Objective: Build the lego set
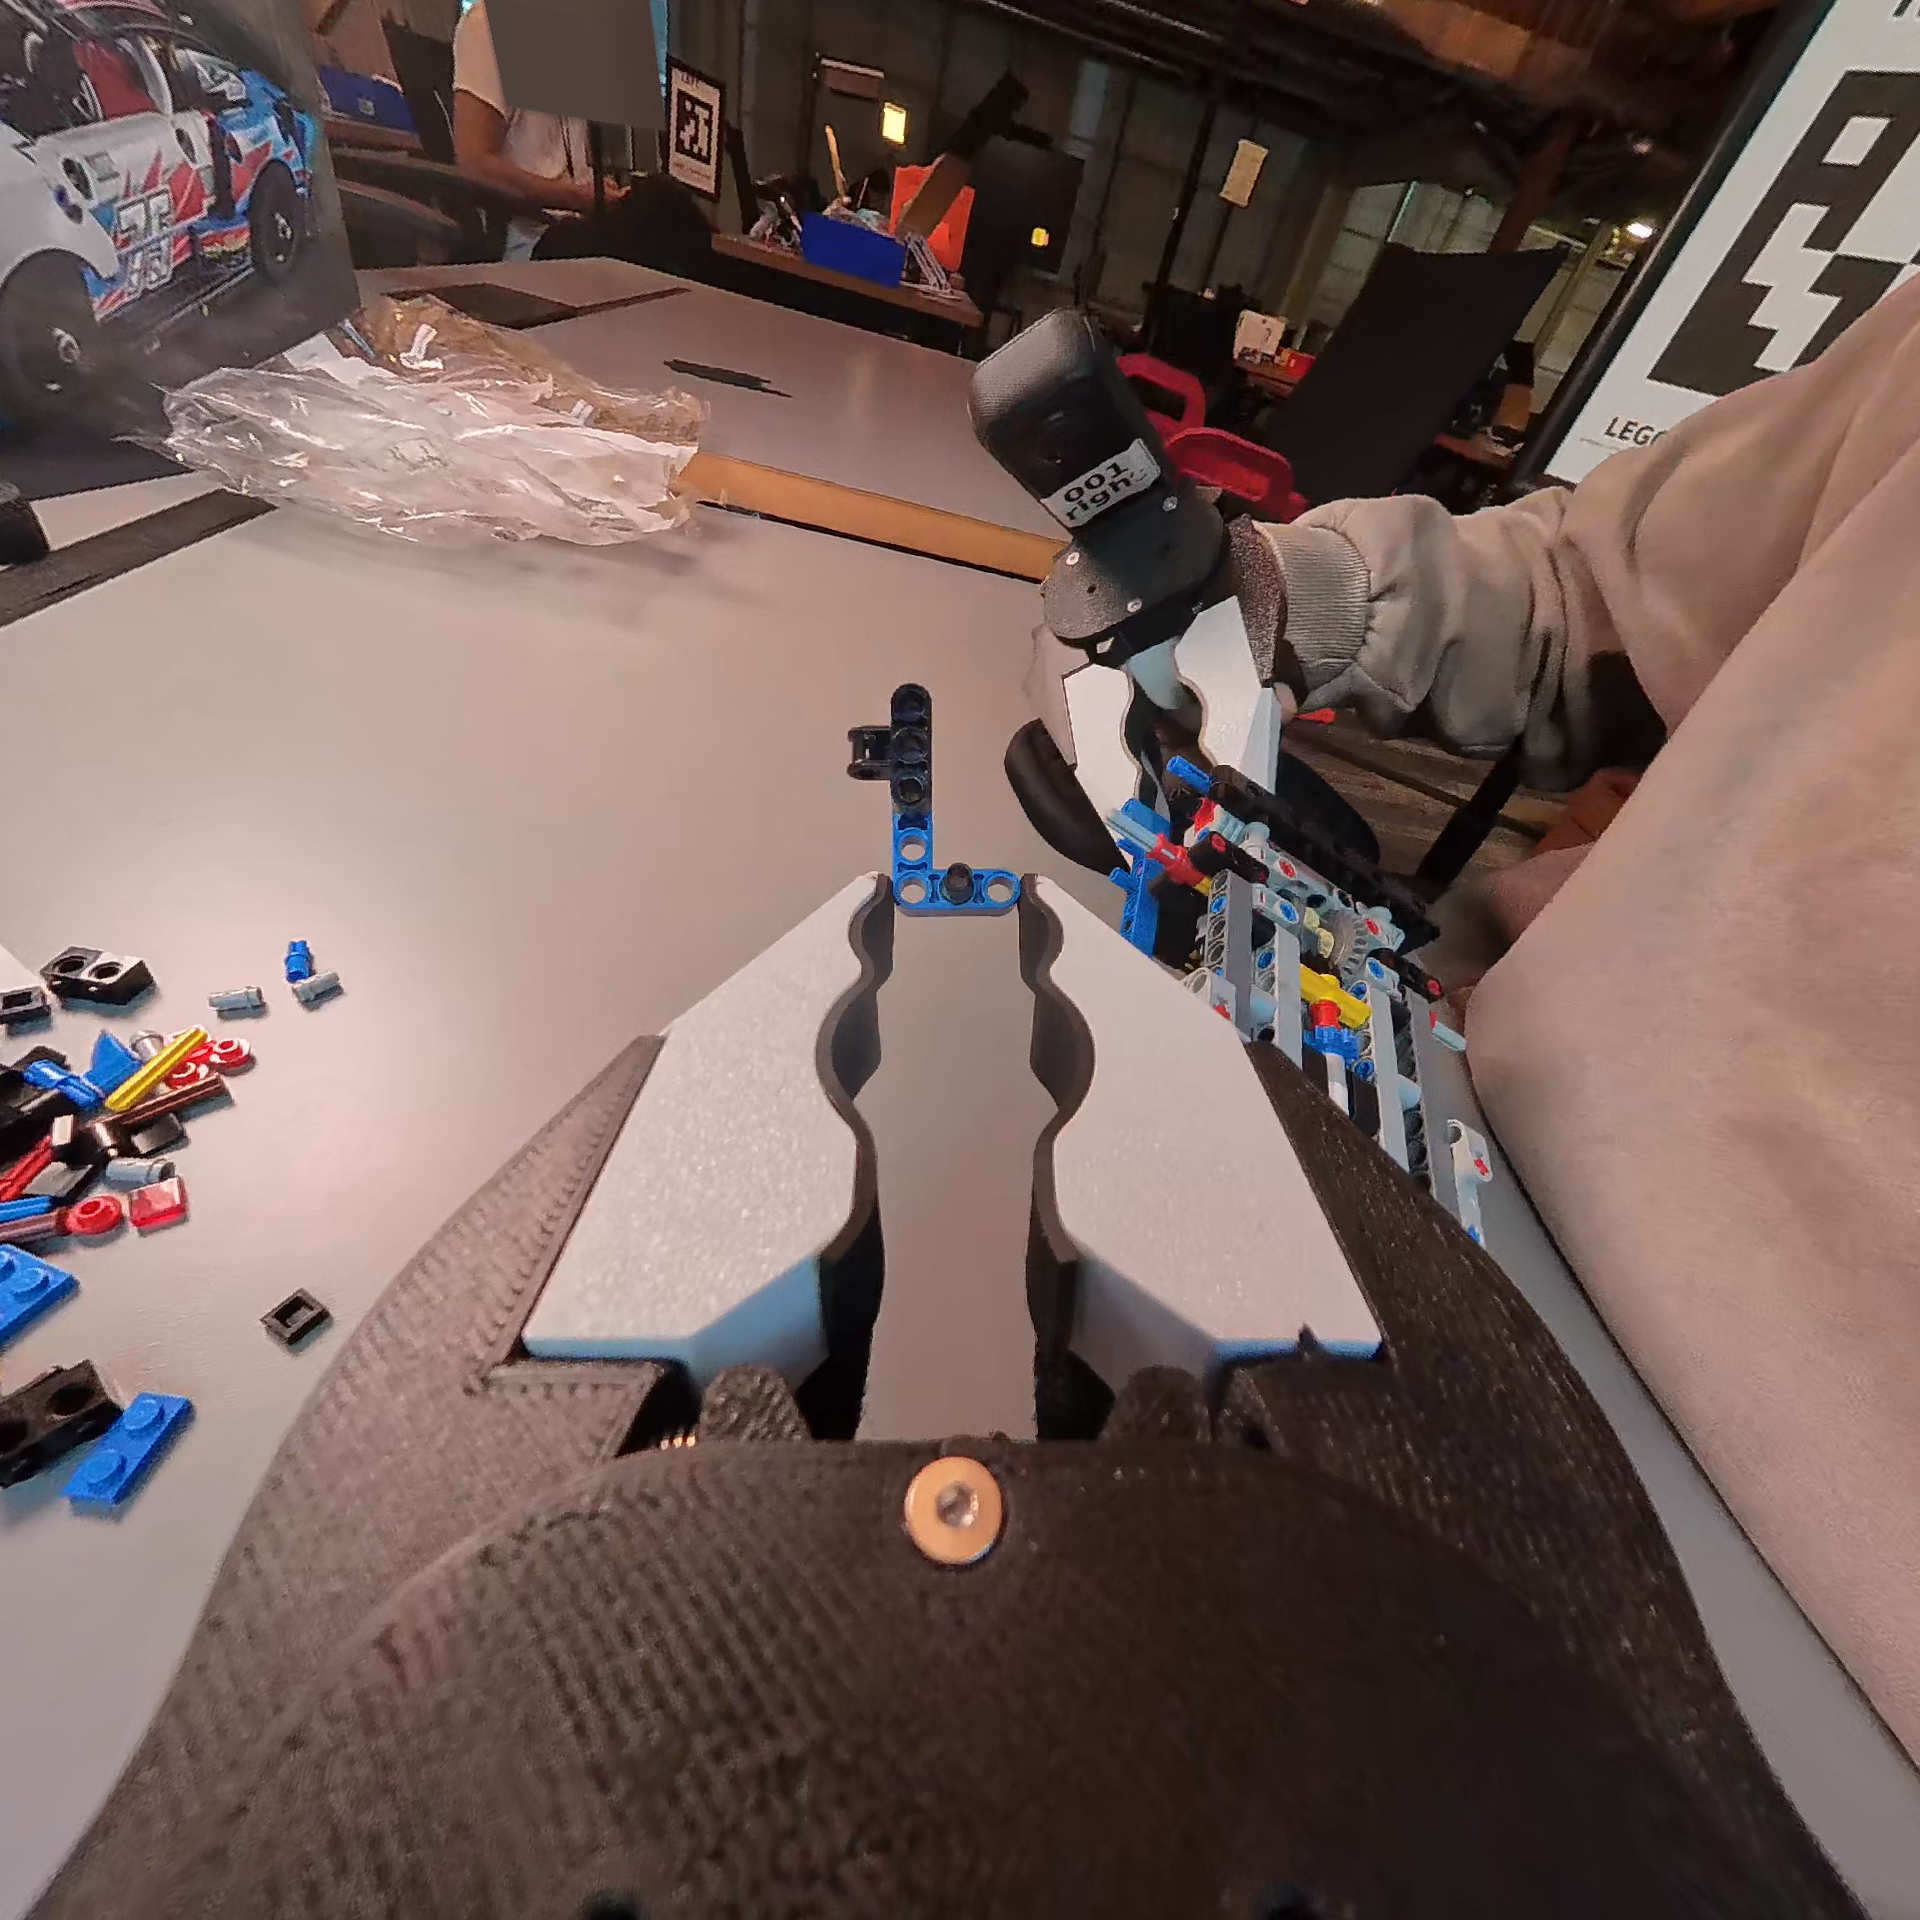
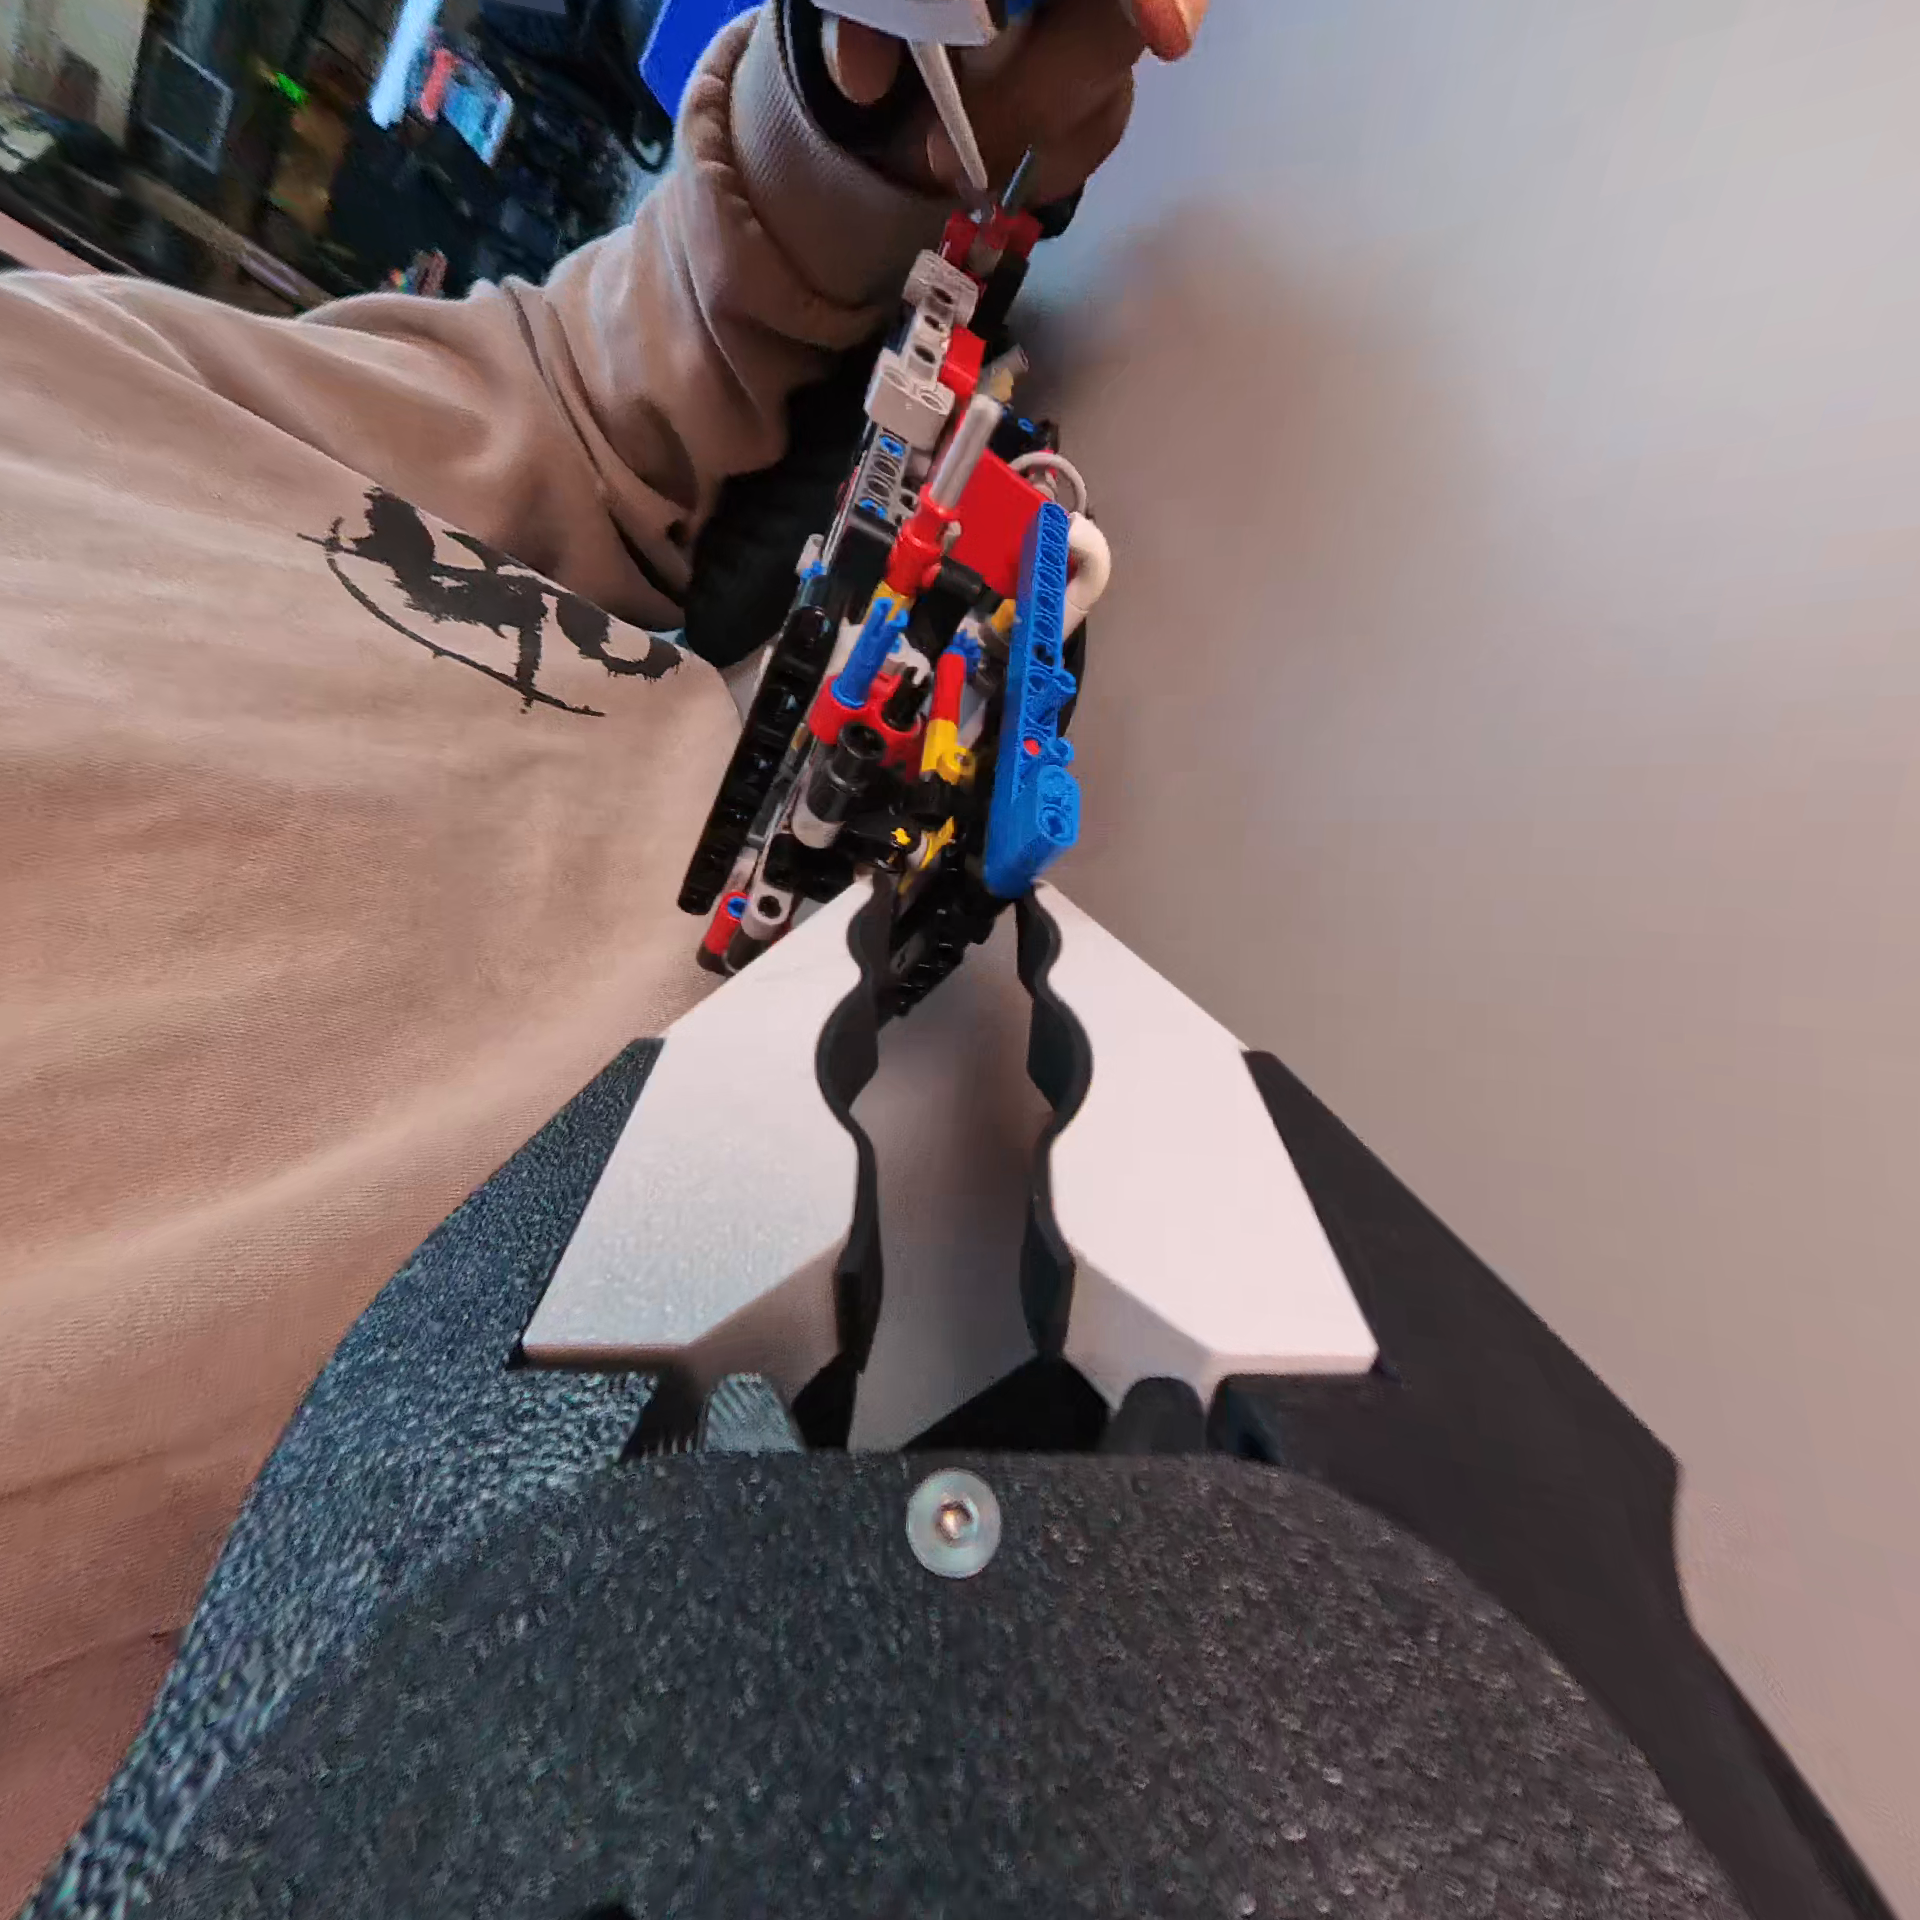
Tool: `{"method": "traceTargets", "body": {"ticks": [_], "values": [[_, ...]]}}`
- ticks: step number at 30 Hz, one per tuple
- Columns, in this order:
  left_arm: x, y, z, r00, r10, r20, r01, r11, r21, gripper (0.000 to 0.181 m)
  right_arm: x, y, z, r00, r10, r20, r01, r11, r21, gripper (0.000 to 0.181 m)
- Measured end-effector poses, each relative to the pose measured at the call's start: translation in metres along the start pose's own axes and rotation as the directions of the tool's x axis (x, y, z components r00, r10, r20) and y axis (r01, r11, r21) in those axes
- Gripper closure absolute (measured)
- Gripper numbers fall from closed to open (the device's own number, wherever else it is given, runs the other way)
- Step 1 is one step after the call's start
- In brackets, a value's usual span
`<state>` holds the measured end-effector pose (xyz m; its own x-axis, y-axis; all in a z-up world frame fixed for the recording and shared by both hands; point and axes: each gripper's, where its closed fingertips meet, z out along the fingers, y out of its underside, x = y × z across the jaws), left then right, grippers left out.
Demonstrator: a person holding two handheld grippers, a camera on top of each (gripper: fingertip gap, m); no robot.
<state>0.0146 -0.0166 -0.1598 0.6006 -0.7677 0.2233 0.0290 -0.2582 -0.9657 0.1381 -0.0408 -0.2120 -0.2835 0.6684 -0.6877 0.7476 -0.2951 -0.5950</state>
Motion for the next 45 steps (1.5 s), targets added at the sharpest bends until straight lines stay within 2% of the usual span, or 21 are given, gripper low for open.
{"method": "traceTargets", "body": {"ticks": [3,5,7,10,11,13,17,22,27,33,37,41,45], "values": [[0.006,-0.006,-0.006,0.999,-0.026,-0.048,0.027,0.999,0.022,0.160,0.006,-0.007,-0.002,0.991,-0.132,-0.030,0.132,0.991,-0.004,0.169],[0.008,-0.014,-0.011,0.997,-0.030,-0.074,0.034,0.998,0.047,0.160,0.010,-0.017,-0.006,0.947,-0.312,-0.081,0.312,0.950,-0.015,0.170],[0.011,-0.026,-0.018,0.994,-0.016,-0.106,0.024,0.997,0.075,0.160,0.014,-0.029,-0.011,0.831,-0.539,-0.133,0.536,0.842,-0.061,0.174],[0.022,-0.043,-0.022,0.981,-0.003,-0.195,0.019,0.997,0.079,0.160,0.016,-0.054,-0.016,0.648,-0.752,-0.124,0.736,0.660,-0.155,0.175],[0.026,-0.046,-0.020,0.976,0.010,-0.216,0.004,0.998,0.065,0.160,0.021,-0.059,-0.016,0.590,-0.800,-0.109,0.773,0.599,-0.209,0.175],[0.031,-0.045,-0.009,0.970,0.047,-0.240,-0.047,0.999,0.008,0.160,0.028,-0.071,-0.013,0.523,-0.850,-0.063,0.813,0.519,-0.264,0.175],[0.033,-0.025,0.014,0.965,0.126,-0.230,-0.163,0.975,-0.150,0.160,0.038,-0.087,-0.005,0.463,-0.886,-0.018,0.838,0.444,-0.316,0.175],[0.037,-0.022,0.026,0.949,0.204,-0.241,-0.259,0.940,-0.224,0.160,0.041,-0.094,0.000,0.461,-0.887,-0.026,0.847,0.449,-0.286,0.175],[0.032,-0.014,0.033,0.934,0.206,-0.292,-0.293,0.908,-0.299,0.160,0.045,-0.098,0.002,0.456,-0.889,-0.039,0.849,0.448,-0.282,0.174],[0.029,-0.009,0.035,0.931,0.240,-0.273,-0.322,0.894,-0.310,0.160,0.048,-0.099,-0.003,0.455,-0.887,-0.081,0.840,0.457,-0.293,0.174],[0.029,-0.009,0.035,0.936,0.257,-0.239,-0.320,0.904,-0.284,0.160,0.043,-0.103,-0.012,0.491,-0.861,-0.135,0.824,0.509,-0.249,0.170],[0.024,-0.006,0.037,0.936,0.298,-0.185,-0.341,0.896,-0.286,0.160,0.042,-0.109,-0.037,0.523,-0.821,-0.228,0.786,0.568,-0.243,0.164],[0.018,0.002,0.039,0.940,0.305,-0.153,-0.339,0.888,-0.310,0.160,0.015,-0.113,-0.056,0.594,-0.755,-0.278,0.753,0.643,-0.140,0.158]]}}
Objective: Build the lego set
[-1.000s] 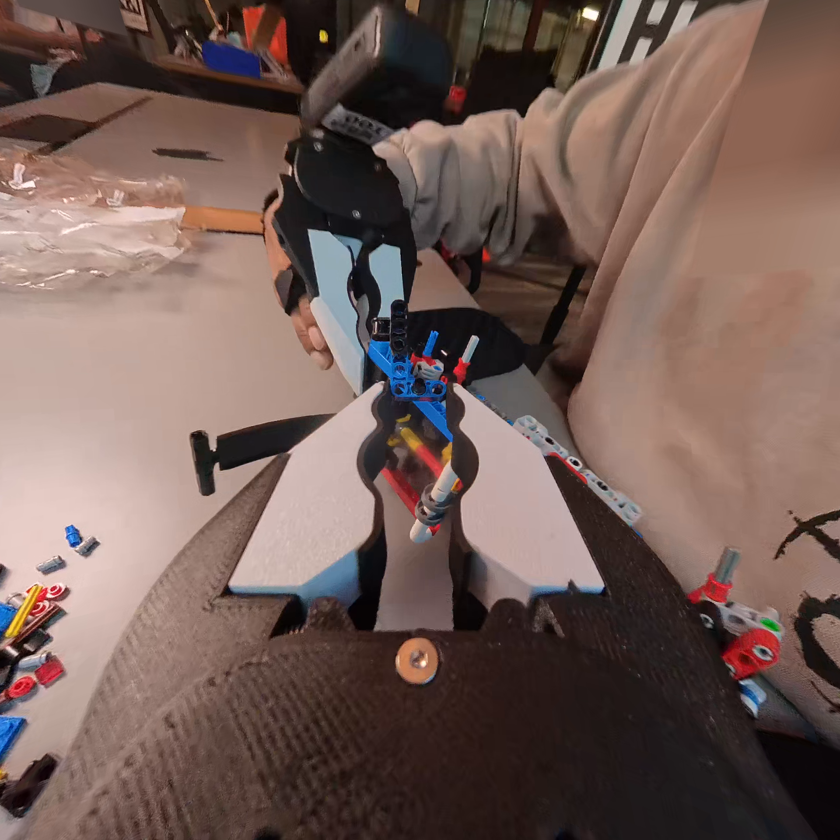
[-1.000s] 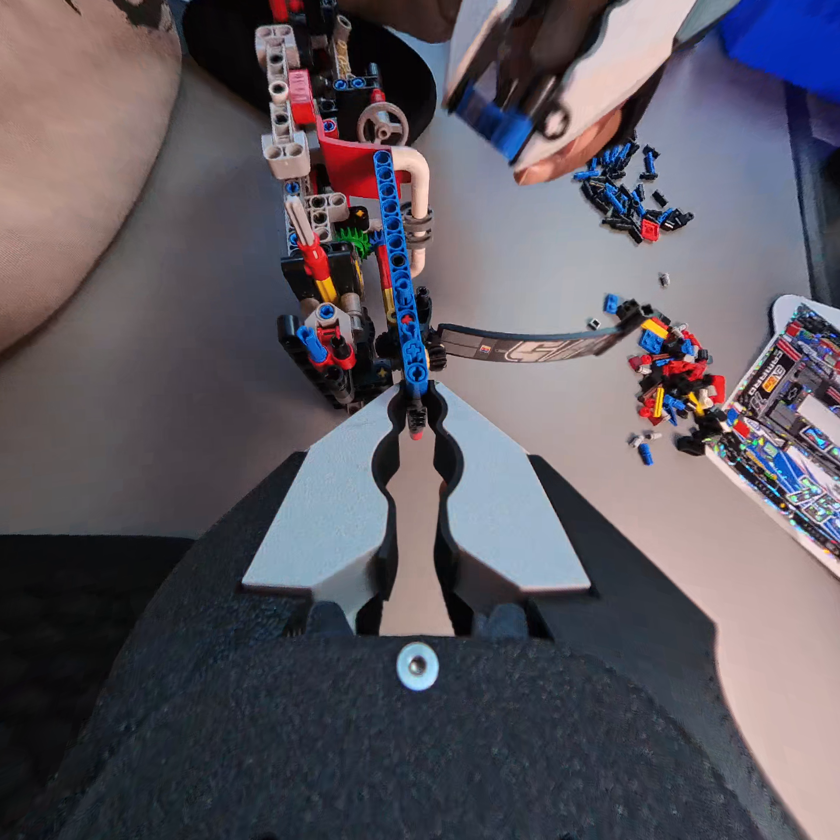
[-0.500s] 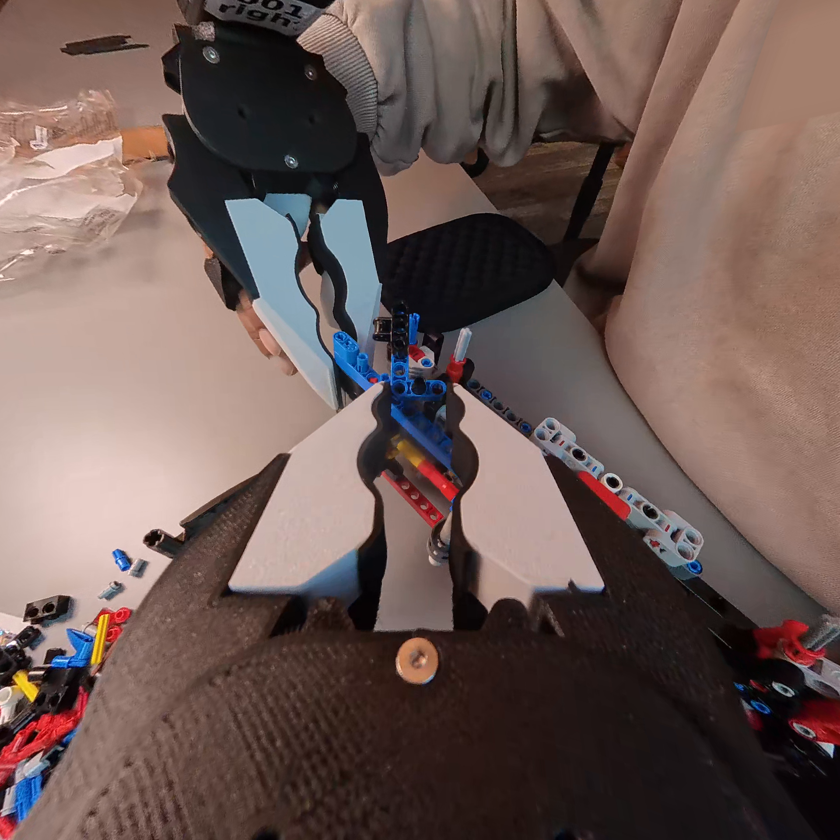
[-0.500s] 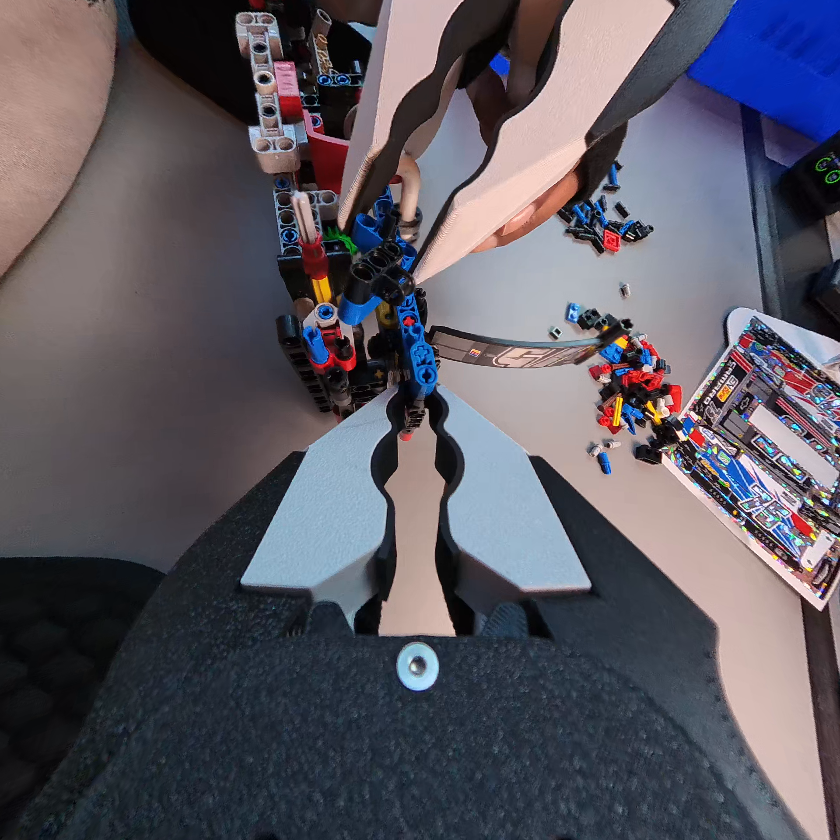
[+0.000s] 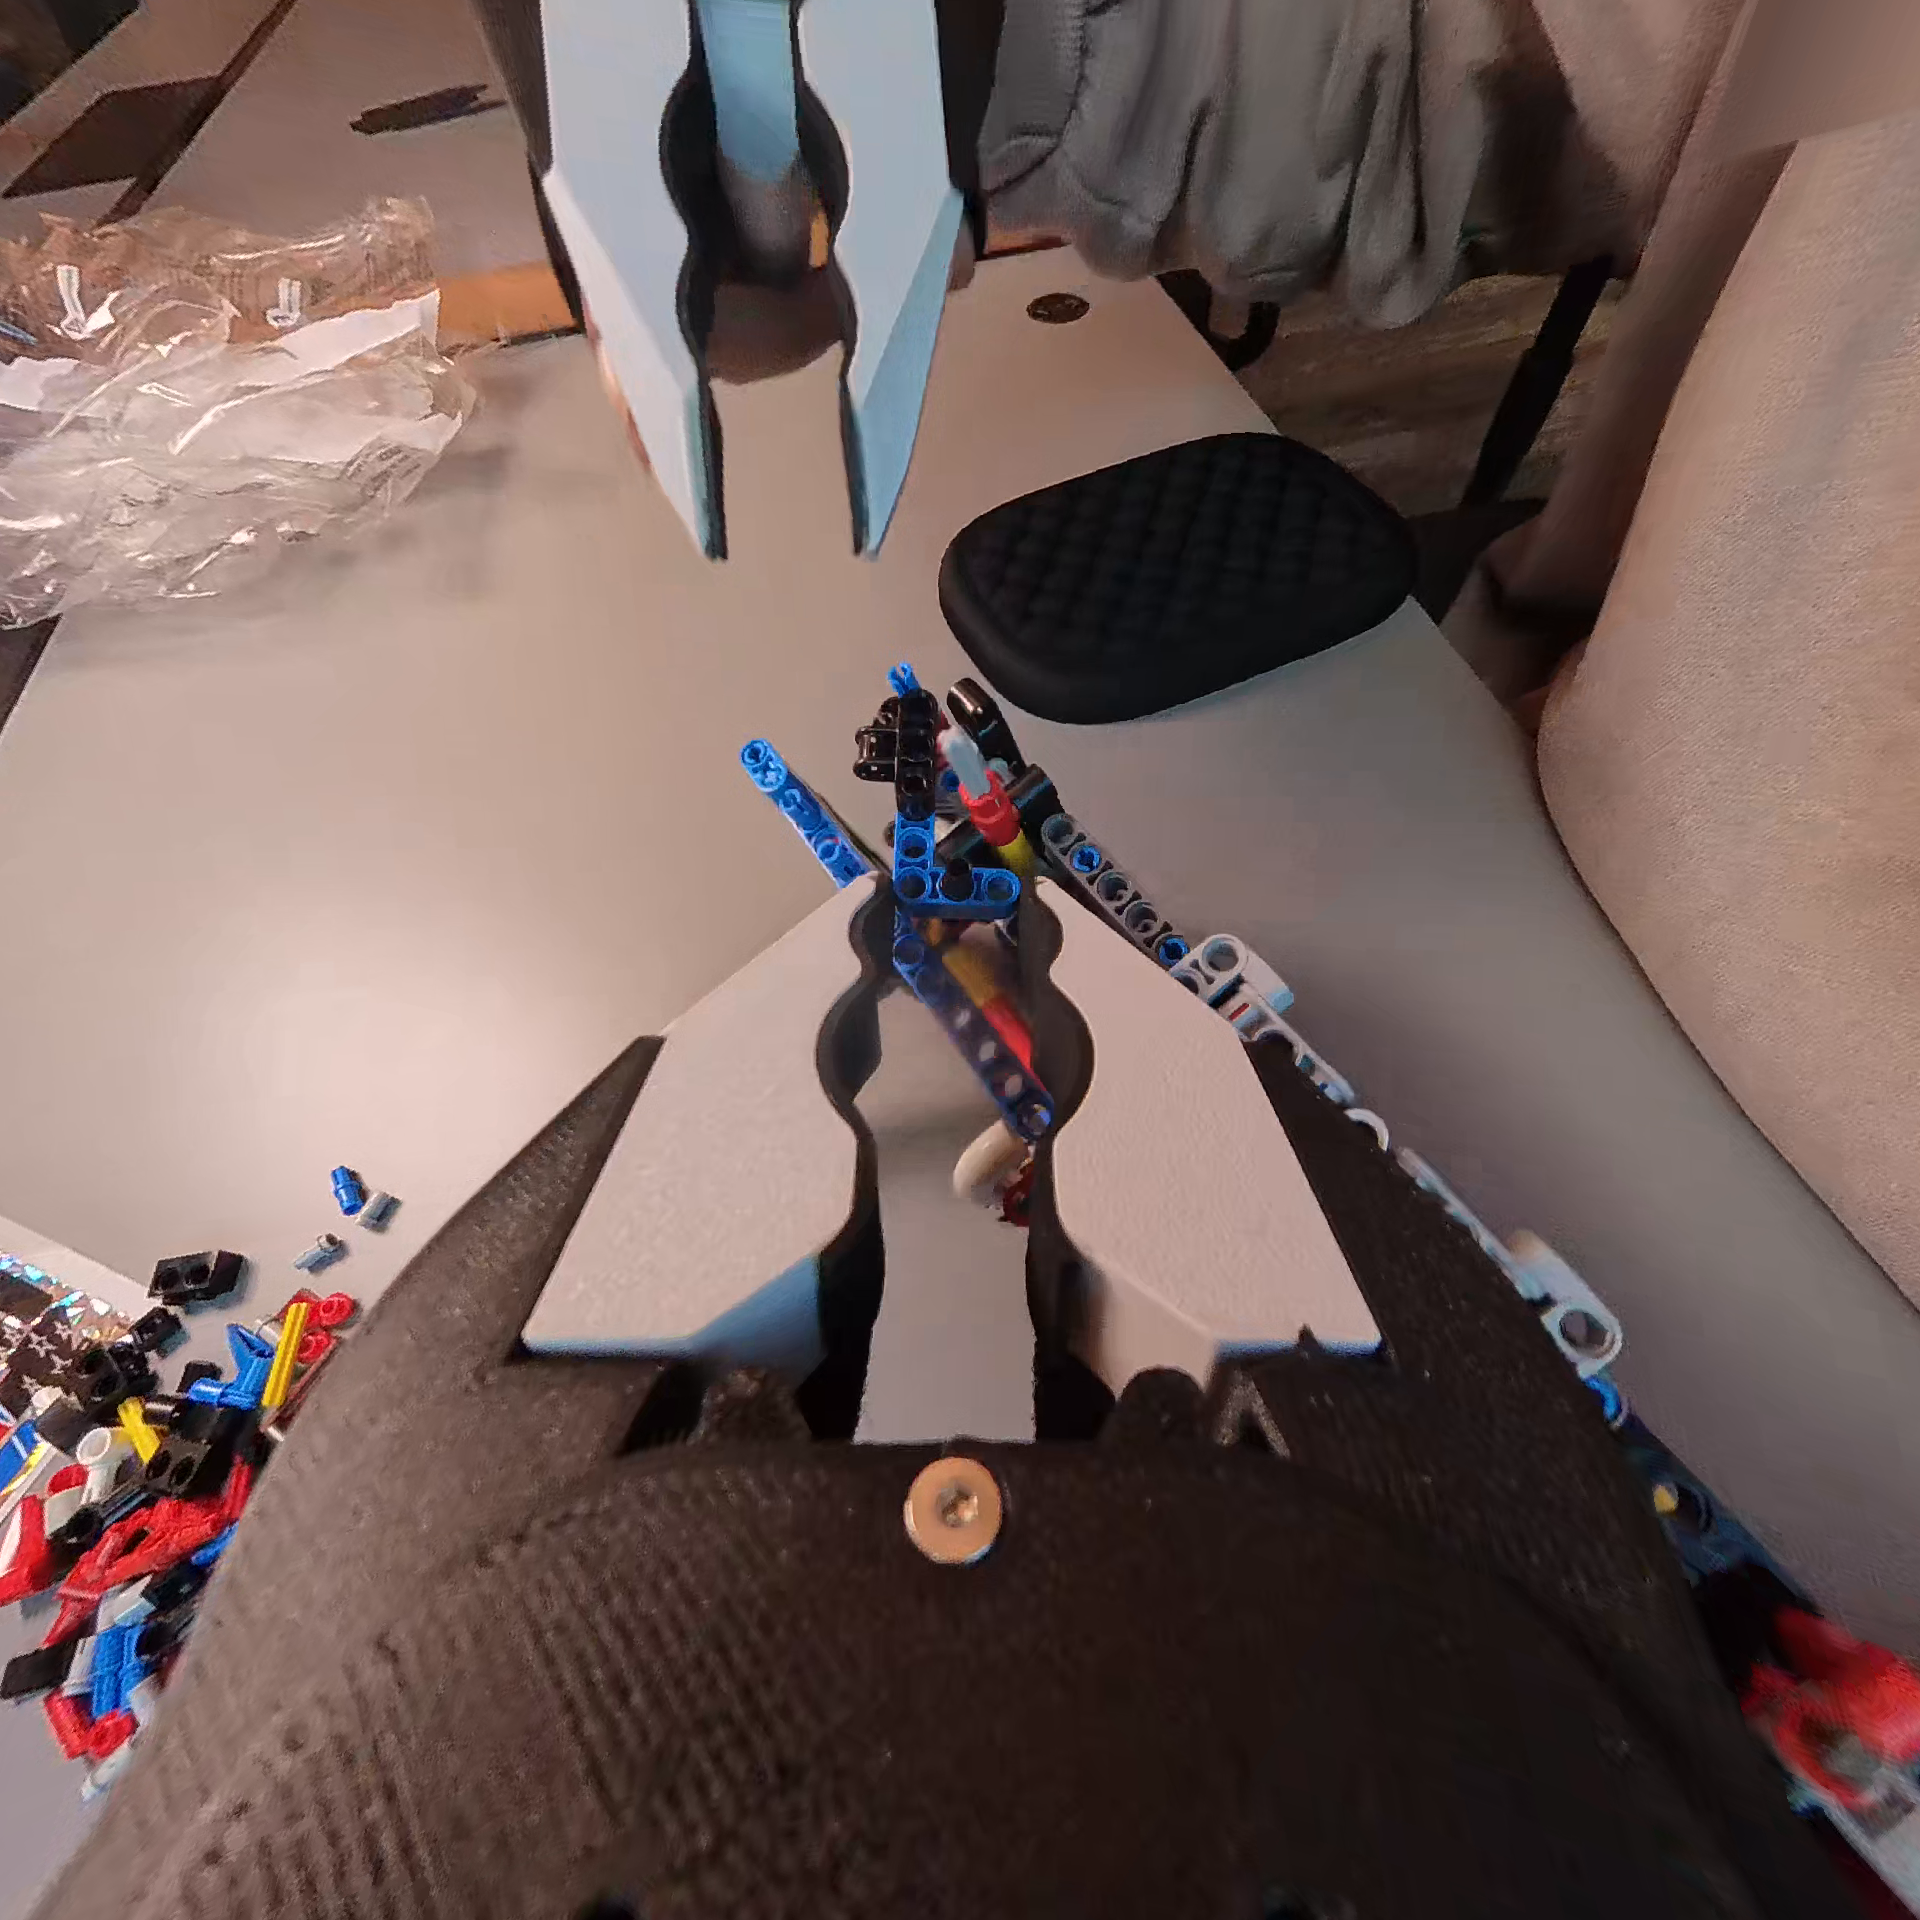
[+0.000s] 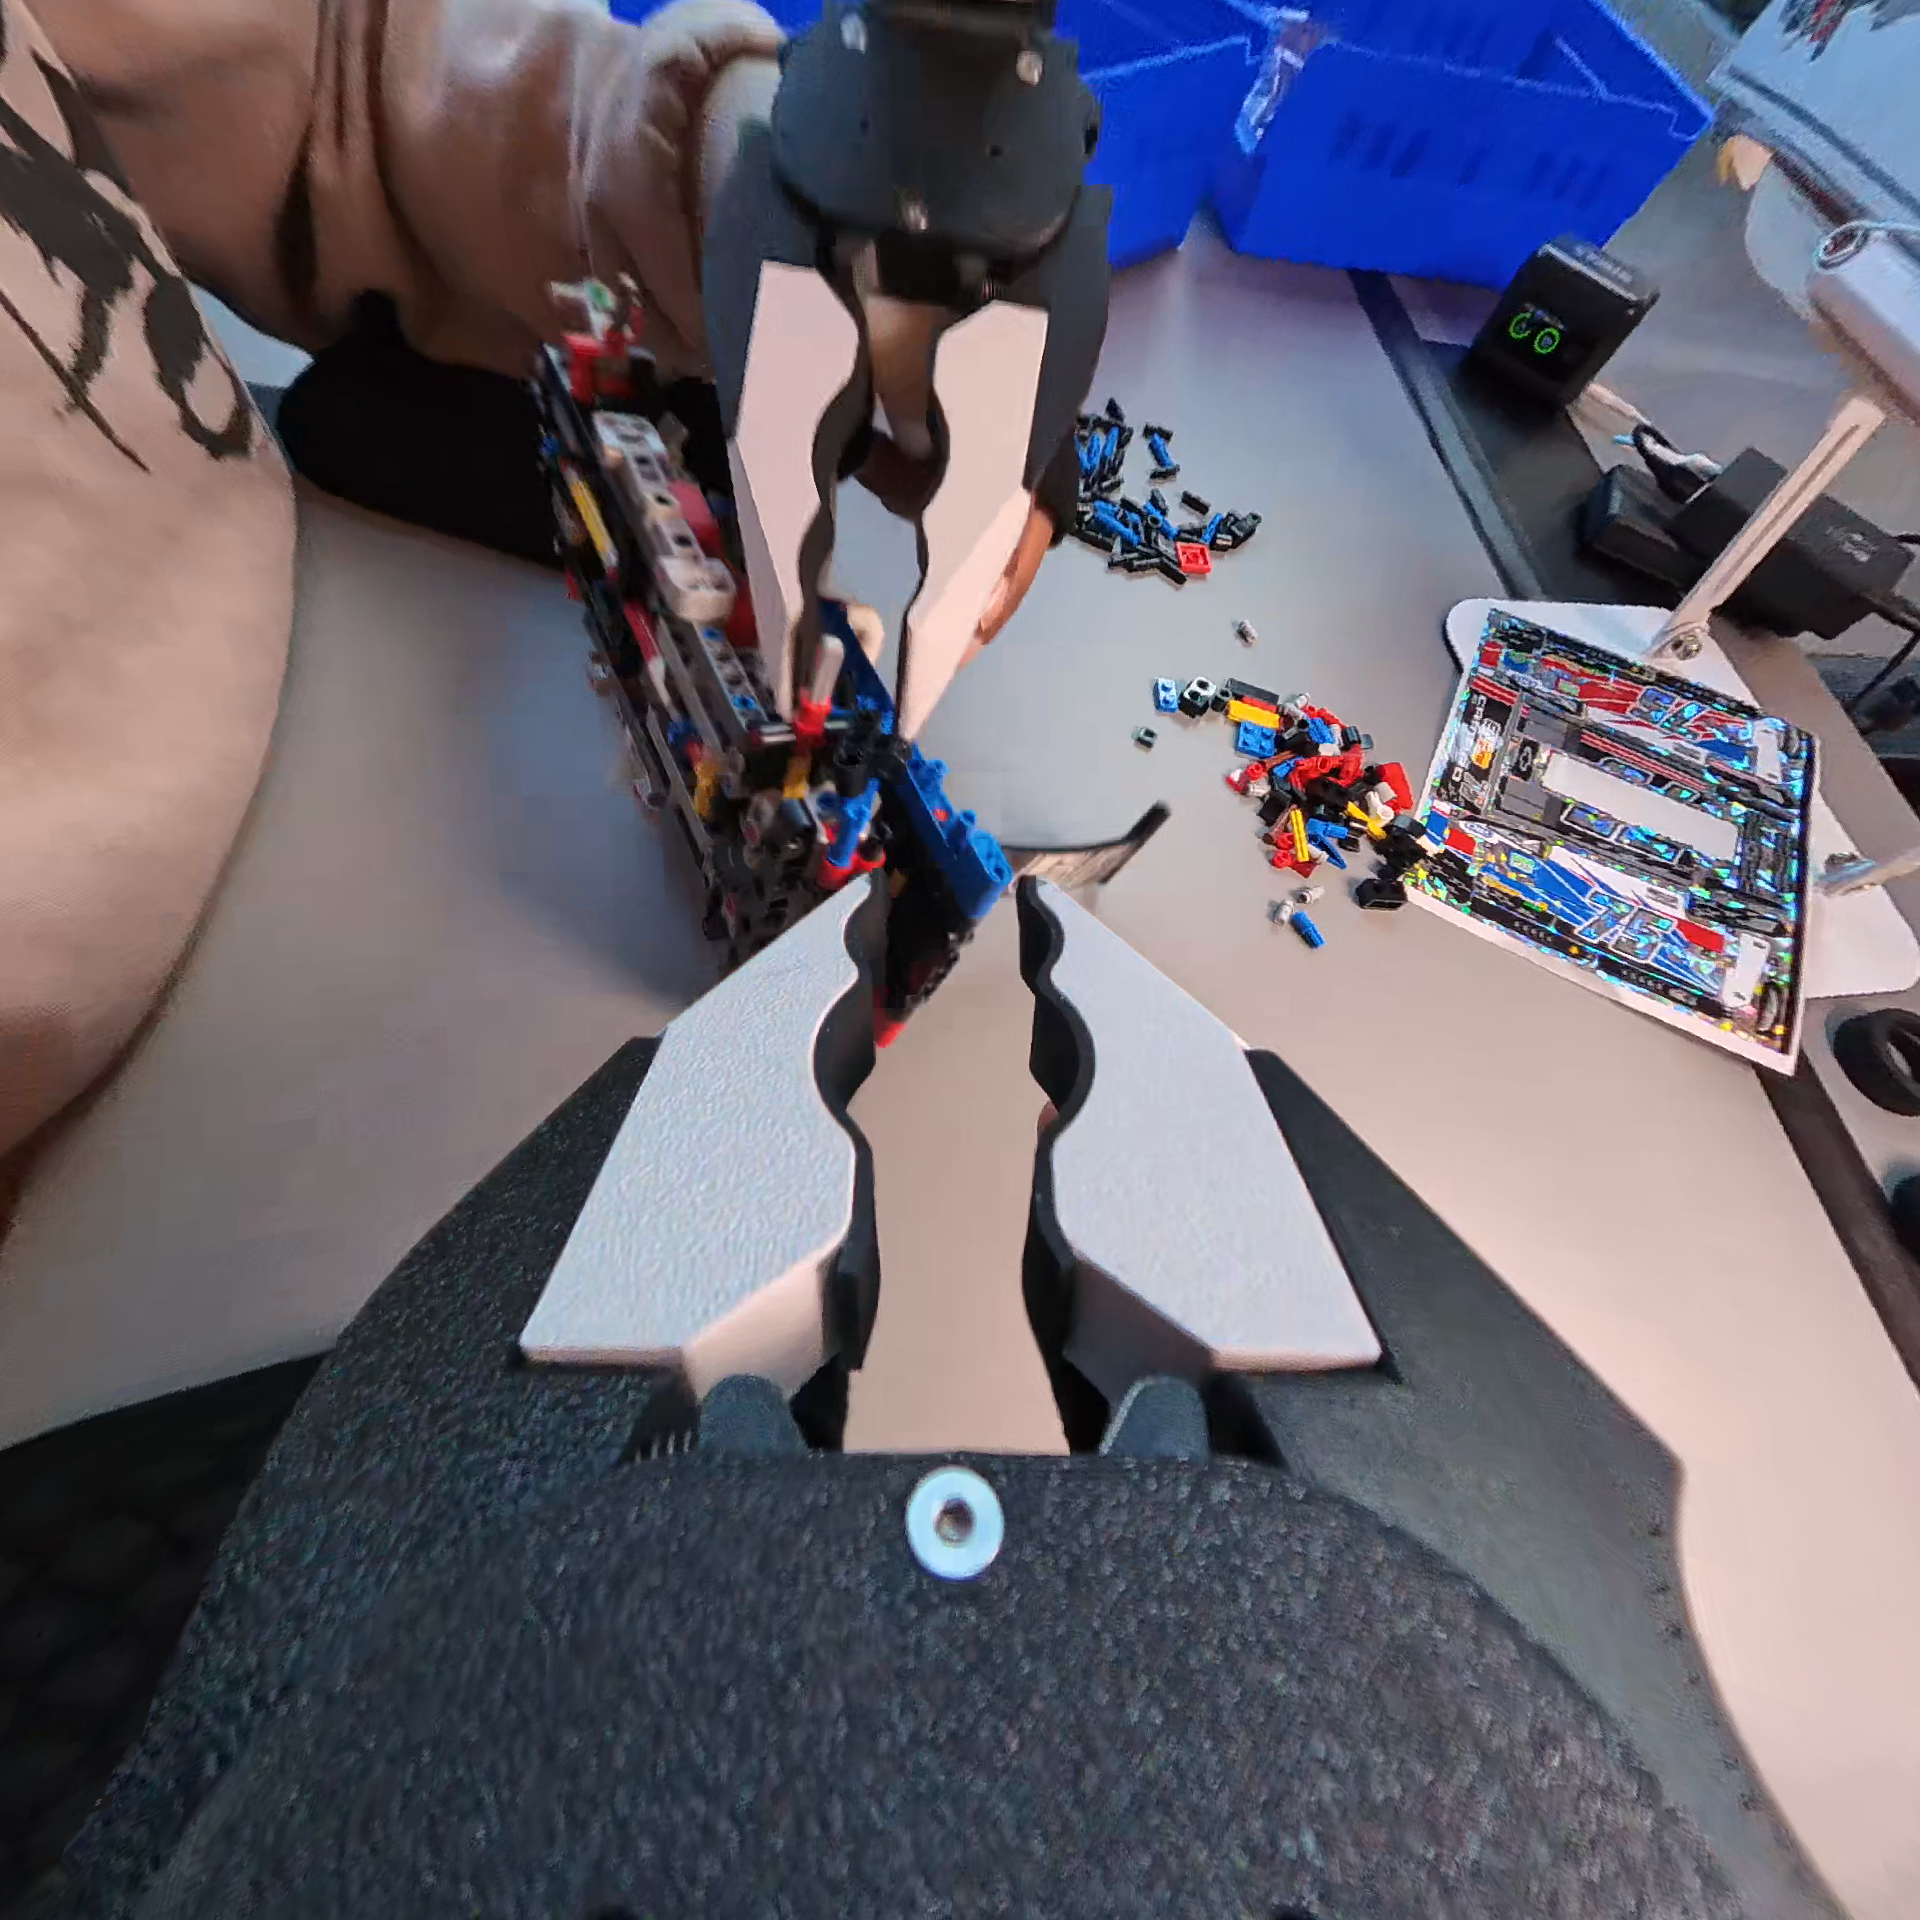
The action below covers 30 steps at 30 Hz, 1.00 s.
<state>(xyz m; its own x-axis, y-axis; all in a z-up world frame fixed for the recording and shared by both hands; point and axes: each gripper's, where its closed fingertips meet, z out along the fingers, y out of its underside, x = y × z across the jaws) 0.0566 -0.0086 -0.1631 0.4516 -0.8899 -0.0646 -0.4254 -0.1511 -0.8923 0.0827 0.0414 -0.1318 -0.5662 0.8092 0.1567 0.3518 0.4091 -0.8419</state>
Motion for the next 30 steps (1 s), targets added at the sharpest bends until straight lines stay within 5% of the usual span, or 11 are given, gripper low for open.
{"method": "traceTargets", "body": {"ticks": [9,15,23,30], "values": [[0.010,0.003,0.006,0.999,-0.028,-0.039,0.029,0.999,0.037,0.160,-0.050,0.015,0.020,0.997,0.066,0.036,-0.063,0.995,-0.083,0.151],[0.007,0.001,0.006,0.999,-0.010,-0.047,0.011,0.999,0.037,0.160,-0.031,-0.013,0.016,0.981,0.192,0.012,-0.192,0.981,-0.009,0.157],[-0.009,-0.008,-0.001,0.996,-0.006,-0.085,0.015,0.995,0.099,0.160,-0.015,-0.013,0.036,0.977,0.212,-0.013,-0.212,0.971,-0.111,0.181],[-0.033,-0.031,-0.005,0.988,-0.092,-0.128,0.121,0.962,0.243,0.162,-0.008,-0.020,0.021,0.880,0.464,-0.106,-0.468,0.883,-0.024,0.181]]}}
